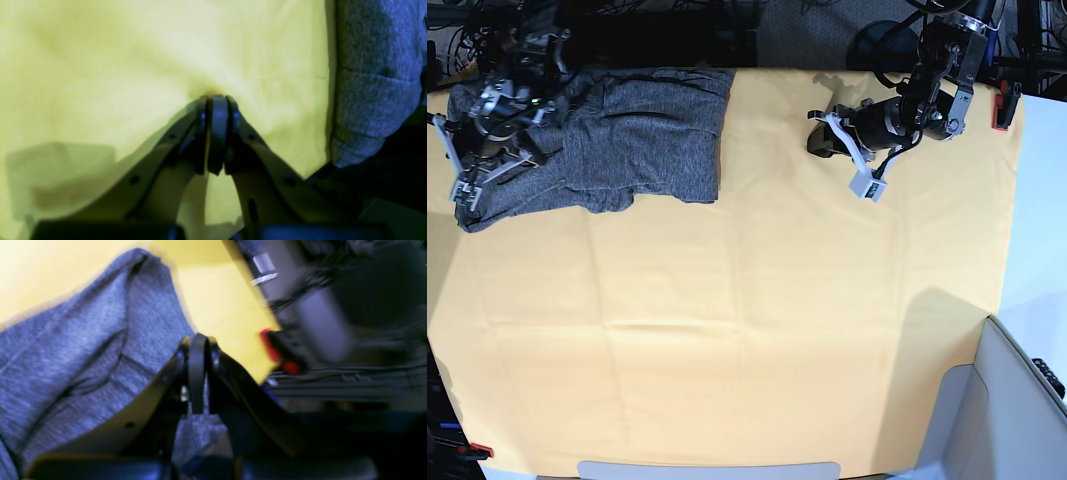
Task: Fold the T-shirt properly
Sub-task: 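Move the right gripper to the shirt's outer side edge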
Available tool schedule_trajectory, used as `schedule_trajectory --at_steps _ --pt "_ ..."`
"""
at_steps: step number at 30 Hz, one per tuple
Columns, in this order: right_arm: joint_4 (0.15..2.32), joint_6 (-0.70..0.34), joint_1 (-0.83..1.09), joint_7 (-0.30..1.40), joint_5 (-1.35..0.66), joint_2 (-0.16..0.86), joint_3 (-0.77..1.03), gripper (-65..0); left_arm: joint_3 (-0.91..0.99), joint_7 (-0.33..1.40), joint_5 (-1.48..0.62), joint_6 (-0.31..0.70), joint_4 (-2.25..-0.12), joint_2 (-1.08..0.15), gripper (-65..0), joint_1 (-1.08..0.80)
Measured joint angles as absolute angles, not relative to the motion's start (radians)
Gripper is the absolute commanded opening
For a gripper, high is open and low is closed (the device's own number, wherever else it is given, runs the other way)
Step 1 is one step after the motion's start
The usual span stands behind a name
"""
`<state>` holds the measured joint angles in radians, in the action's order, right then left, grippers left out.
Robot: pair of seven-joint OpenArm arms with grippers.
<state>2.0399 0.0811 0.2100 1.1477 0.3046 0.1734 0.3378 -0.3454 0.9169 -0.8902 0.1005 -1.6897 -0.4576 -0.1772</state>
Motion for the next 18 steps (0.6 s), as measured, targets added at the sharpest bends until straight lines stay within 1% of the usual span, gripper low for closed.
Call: schedule_trajectory --at_steps 1,2,5,6,8,10,13,15,17,18 --pt "2.041 -0.023 0.201 1.146 0.224 0.179 0.413 -65.0 -0.345 0.917 -0.891 0.101 -1.689 -0.458 -64.5 -0.177" --pt "2.041 -0.064 0.189 1.148 0.146 0.187 0.493 -65.0 -0.345 0.918 -0.89 0.101 -1.689 -0.458 -64.5 -0.177" --pt "2.038 -0.24 0.165 1.161 -0.039 0.183 0.732 -65.0 -0.345 0.918 -0.89 0.101 -1.689 -0.457 -63.5 -0.177" --pt "2.036 -0.275 0.162 1.184 -0.056 0.184 0.794 -65.0 -0.345 0.918 -0.892 0.101 -1.688 -0.457 -62.5 -0.177" --pt "2.027 -0.371 0.141 1.281 -0.142 0.205 0.898 -65.0 -0.346 0.917 -0.893 0.101 -1.688 -0.458 -61.2 -0.177" --pt "2.012 -0.422 0.123 1.321 -0.181 0.256 0.969 -65.0 -0.346 0.919 -0.892 0.101 -1.689 -0.458 -60.5 -0.177" --pt "1.929 -0.469 0.087 1.391 -0.332 0.31 1.053 -65.0 -0.346 0.918 -0.893 0.101 -1.689 -0.458 -60.5 -0.177" --pt "1.812 -0.474 0.069 1.396 -0.429 0.327 1.09 -65.0 -0.346 0.919 -0.893 0.101 -1.689 -0.457 -60.5 -0.177" --pt "1.659 -0.479 0.062 1.405 -0.509 0.384 1.094 -65.0 -0.346 0.919 -0.893 0.101 -1.688 -0.458 -60.5 -0.177" --pt "1.587 -0.472 0.06 1.403 -0.55 0.411 1.094 -63.9 -0.346 0.921 -0.893 0.101 -1.688 -0.458 -60.5 -0.177"
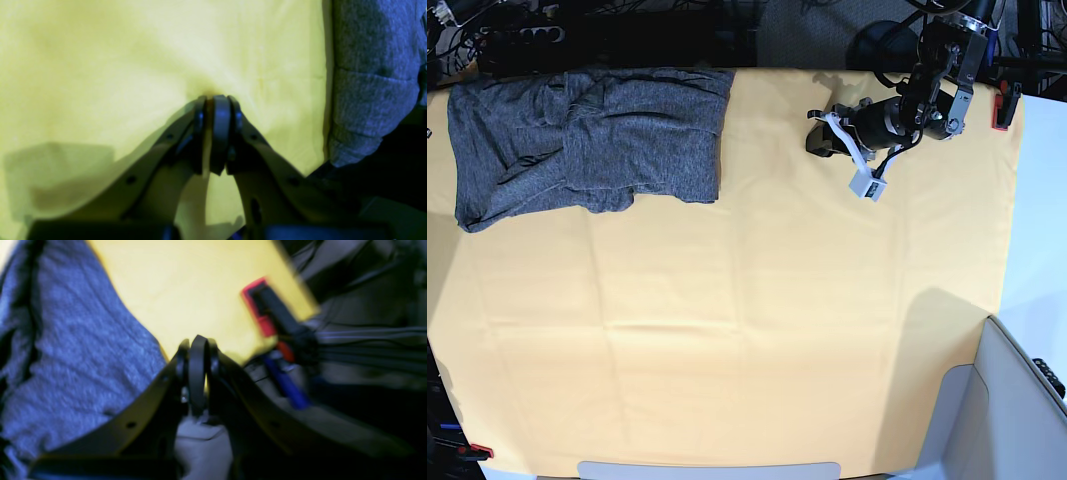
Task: Fold the T-shirt properly
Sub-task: 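Move the right gripper to the shirt's outer side edge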
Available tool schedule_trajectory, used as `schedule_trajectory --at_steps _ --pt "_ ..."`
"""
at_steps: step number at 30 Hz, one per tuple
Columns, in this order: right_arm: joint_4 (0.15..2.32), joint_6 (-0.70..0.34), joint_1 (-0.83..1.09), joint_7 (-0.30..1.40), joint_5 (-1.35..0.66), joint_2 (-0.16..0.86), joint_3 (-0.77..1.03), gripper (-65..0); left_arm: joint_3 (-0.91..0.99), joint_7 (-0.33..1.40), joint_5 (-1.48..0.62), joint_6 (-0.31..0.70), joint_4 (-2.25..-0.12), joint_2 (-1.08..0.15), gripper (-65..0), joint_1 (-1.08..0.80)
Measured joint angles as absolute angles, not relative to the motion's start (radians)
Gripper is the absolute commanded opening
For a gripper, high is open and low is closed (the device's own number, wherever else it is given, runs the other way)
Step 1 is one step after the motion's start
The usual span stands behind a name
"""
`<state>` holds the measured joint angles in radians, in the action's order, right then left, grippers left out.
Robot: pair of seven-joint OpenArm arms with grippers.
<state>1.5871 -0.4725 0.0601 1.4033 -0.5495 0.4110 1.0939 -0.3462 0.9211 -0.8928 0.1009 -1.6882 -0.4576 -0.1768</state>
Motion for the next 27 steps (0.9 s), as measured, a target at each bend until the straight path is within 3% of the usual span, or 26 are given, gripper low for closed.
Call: schedule_trajectory --at_steps 2,5,9,11,17,27 --pt "1.438 -0.475 0.048 1.391 -0.647 0.463 1.094 -56.5 -0.346 0.918 -0.893 0.101 -1.688 -0.457 -60.5 -0.177" --pt "1.294 -0.474 0.03 1.399 -0.72 0.496 1.092 -39.5 -0.346 0.919 -0.893 0.101 -1.688 -0.458 -60.5 -0.177" --pt "1.275 -0.475 0.028 1.401 -0.744 0.518 1.091 -18.4 -0.346 0.918 -0.893 0.101 -1.688 -0.457 -60.5 -0.177" --pt "1.281 -0.476 0.025 1.396 -0.749 0.531 1.091 -13.3 -0.346 0.92 -0.893 0.101 -1.688 -0.458 -60.5 -0.177" --pt "1.274 -0.476 -0.003 1.403 -0.735 0.532 1.079 -12.4 -0.346 0.918 -0.893 0.101 -1.688 -0.458 -60.5 -0.177" --pt "1.273 -0.476 -0.133 1.399 -0.744 0.543 0.846 -12.4 -0.346 0.92 -0.893 0.101 -1.688 -0.458 -60.5 -0.177"
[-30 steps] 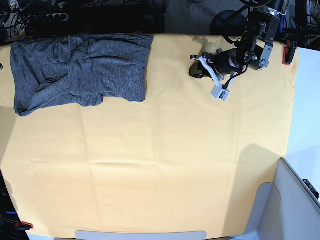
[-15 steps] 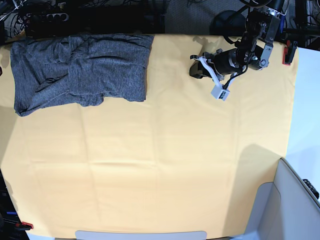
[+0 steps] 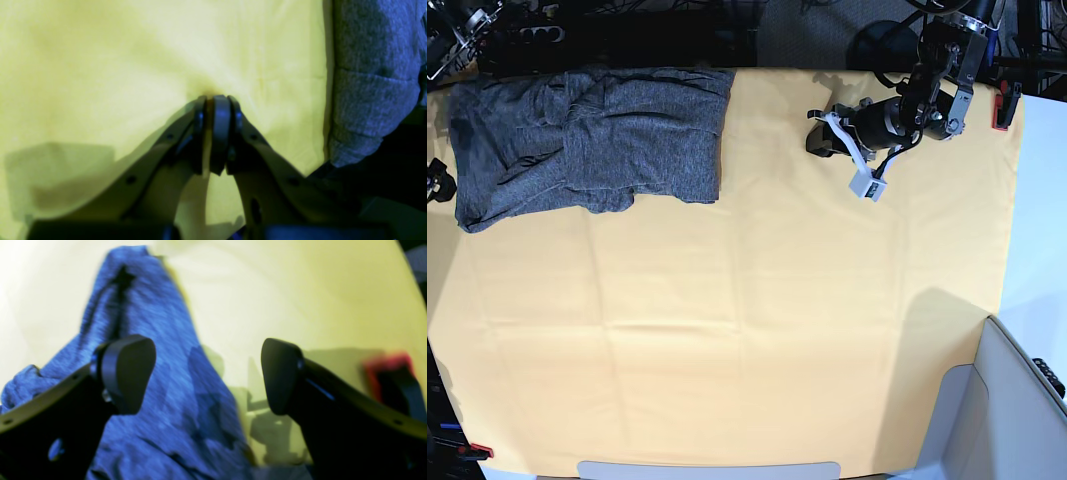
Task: Fold the T-shirt properly
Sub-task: 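Move the right gripper to the shirt's outer side edge, then close the right gripper on the shirt's side edge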
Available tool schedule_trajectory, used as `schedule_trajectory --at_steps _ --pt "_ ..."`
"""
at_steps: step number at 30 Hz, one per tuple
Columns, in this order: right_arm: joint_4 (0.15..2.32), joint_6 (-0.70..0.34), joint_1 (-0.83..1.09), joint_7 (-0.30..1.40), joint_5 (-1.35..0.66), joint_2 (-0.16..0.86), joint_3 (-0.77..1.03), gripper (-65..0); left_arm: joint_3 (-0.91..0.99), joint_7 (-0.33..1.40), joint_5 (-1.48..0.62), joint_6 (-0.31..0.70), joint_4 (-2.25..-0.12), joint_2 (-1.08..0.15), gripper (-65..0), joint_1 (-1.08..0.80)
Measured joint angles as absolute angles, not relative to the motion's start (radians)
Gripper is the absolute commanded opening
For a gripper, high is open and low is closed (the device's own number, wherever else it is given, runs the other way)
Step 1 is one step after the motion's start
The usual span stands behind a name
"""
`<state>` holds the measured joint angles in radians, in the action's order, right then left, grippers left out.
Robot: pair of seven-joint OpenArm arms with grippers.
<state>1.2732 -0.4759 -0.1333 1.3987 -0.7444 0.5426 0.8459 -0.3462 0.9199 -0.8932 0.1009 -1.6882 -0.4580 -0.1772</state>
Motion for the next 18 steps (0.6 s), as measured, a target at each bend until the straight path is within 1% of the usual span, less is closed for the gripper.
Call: schedule_trajectory --at_steps 5,8,10,11,18 --pt "1.273 -0.476 -0.144 1.391 -0.737 0.545 0.746 -12.4 -0.346 0.92 -0.893 0.101 -1.688 -0.458 -60.5 -0.177" --pt "1.233 -0.475 -0.121 1.332 -0.728 0.543 0.686 -12.4 -0.346 0.919 -0.894 0.101 -1.688 -0.458 -60.5 -0.177" --pt "1.203 -0.476 -0.11 1.294 -0.694 0.533 0.665 -12.5 -0.346 0.92 -0.894 0.101 -1.688 -0.46 -60.5 -0.177" --pt "1.2 -0.479 -0.099 1.259 -0.71 0.534 0.663 -12.5 -0.346 0.921 -0.893 0.101 -1.687 -0.46 -60.5 -0.177" --pt "1.204 -0.48 -0.08 1.232 -0.695 0.533 0.634 -12.5 -0.346 0.921 -0.895 0.101 -1.687 -0.46 -60.5 -0.177"
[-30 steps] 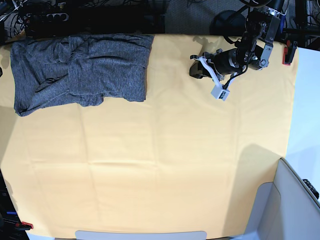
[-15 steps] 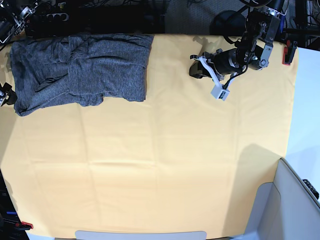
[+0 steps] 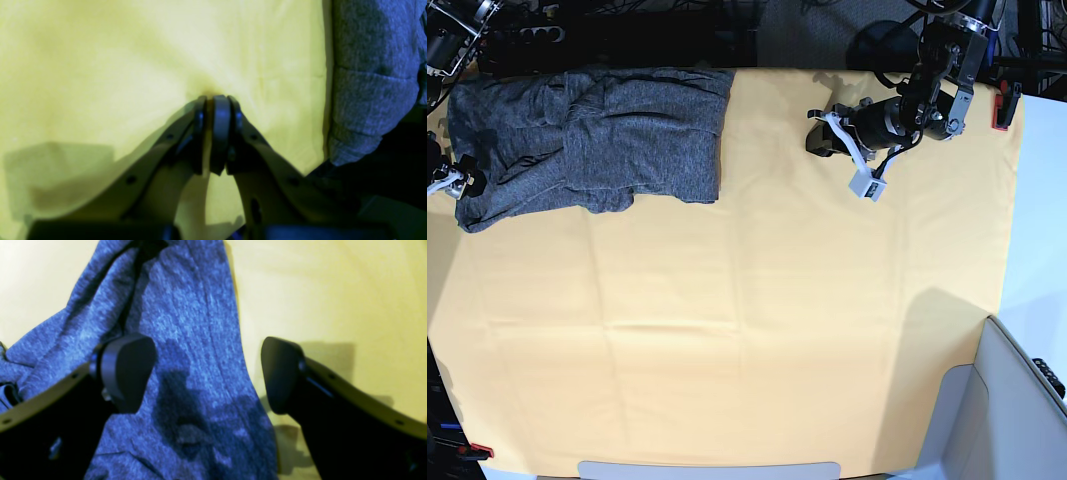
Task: Fold the T-shirt properly
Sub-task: 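Close the right gripper on the shirt's side edge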
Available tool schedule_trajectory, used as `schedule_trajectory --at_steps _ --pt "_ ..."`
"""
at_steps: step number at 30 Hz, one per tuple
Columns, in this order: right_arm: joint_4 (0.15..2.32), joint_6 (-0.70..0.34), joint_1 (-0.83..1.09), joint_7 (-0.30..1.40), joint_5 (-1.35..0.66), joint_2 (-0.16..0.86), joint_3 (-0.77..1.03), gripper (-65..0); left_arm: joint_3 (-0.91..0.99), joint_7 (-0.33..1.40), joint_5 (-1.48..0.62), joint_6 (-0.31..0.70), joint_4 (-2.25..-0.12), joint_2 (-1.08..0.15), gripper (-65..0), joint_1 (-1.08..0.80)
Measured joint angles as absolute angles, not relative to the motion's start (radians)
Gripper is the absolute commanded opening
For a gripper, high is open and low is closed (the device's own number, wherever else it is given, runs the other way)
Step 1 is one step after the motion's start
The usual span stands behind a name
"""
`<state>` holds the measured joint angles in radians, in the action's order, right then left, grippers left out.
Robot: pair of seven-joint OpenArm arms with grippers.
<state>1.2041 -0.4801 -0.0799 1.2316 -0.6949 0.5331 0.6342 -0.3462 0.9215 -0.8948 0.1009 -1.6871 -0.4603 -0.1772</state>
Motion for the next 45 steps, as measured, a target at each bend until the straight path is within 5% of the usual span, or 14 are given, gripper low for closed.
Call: schedule_trajectory --at_steps 5,15,41,45 --pt "1.209 -0.481 -0.078 1.22 -0.683 0.52 0.629 -12.9 -0.346 0.922 -0.897 0.101 -1.687 -0.46 -60.5 -0.177" --pt "1.362 -0.483 -0.005 1.221 -0.698 0.462 0.587 -29.3 -0.346 0.919 -0.912 0.105 -1.673 -0.463 -60.5 -0.175" --pt "1.5 -0.481 0.086 1.252 -0.683 0.426 0.583 -30.0 -0.349 0.942 -0.908 0.107 -1.669 -0.459 -60.5 -0.152" --pt "1.504 -0.479 0.082 1.234 -0.612 0.406 0.585 -42.2 -0.349 0.943 -0.908 0.107 -1.669 -0.458 -60.5 -0.152"
